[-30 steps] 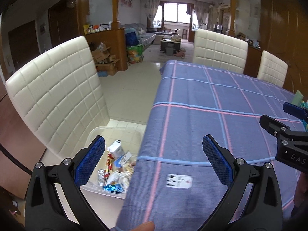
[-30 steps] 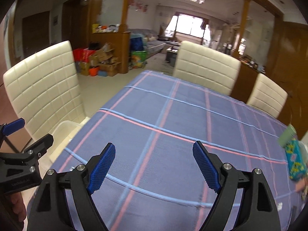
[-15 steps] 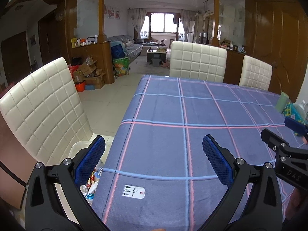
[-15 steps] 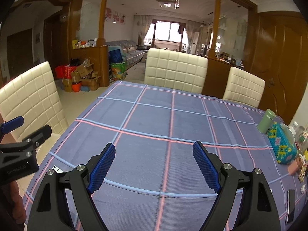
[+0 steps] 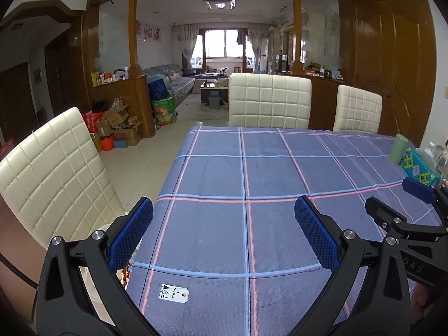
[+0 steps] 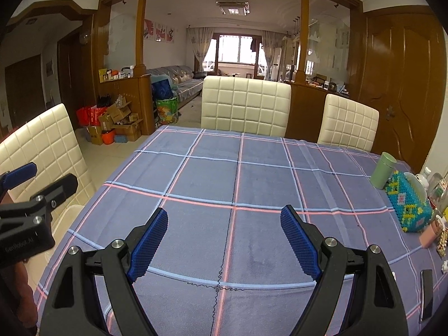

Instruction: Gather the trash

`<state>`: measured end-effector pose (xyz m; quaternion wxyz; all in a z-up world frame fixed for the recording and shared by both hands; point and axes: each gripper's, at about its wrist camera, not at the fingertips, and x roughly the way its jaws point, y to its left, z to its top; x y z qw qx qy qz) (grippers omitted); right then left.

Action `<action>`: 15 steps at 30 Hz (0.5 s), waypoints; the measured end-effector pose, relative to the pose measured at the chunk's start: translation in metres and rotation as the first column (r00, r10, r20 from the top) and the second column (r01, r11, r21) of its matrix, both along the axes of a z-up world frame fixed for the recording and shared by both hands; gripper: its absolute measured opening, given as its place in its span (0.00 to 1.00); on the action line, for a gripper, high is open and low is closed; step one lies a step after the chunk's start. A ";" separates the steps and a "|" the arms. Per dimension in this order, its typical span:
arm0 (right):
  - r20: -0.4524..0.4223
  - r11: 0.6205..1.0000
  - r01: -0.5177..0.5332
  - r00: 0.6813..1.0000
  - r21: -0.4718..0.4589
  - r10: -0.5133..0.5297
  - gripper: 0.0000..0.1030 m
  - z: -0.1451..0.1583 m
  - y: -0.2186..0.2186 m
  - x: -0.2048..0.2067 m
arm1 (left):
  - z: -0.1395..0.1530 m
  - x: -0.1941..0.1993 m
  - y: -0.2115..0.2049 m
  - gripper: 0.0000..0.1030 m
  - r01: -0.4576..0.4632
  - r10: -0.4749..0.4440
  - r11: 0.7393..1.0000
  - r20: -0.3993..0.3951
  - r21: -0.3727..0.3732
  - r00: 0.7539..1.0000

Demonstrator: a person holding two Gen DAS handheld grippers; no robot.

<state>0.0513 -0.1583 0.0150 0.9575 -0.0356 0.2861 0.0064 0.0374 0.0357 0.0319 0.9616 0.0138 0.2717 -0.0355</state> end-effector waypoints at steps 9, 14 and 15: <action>0.014 1.000 -0.010 1.000 0.006 0.010 0.78 0.006 0.001 -0.003 | 0.010 -0.006 0.005 0.97 -0.024 0.024 1.000 0.021 -0.001 0.999; 0.016 1.000 -0.014 1.000 0.008 0.014 0.78 0.006 0.001 -0.004 | 0.012 -0.009 0.006 0.97 -0.024 0.024 1.000 0.028 0.008 0.999; 0.017 1.000 -0.014 1.000 0.009 0.014 0.78 0.007 0.001 -0.004 | 0.013 -0.009 0.005 0.97 -0.021 0.021 1.000 0.029 0.012 0.999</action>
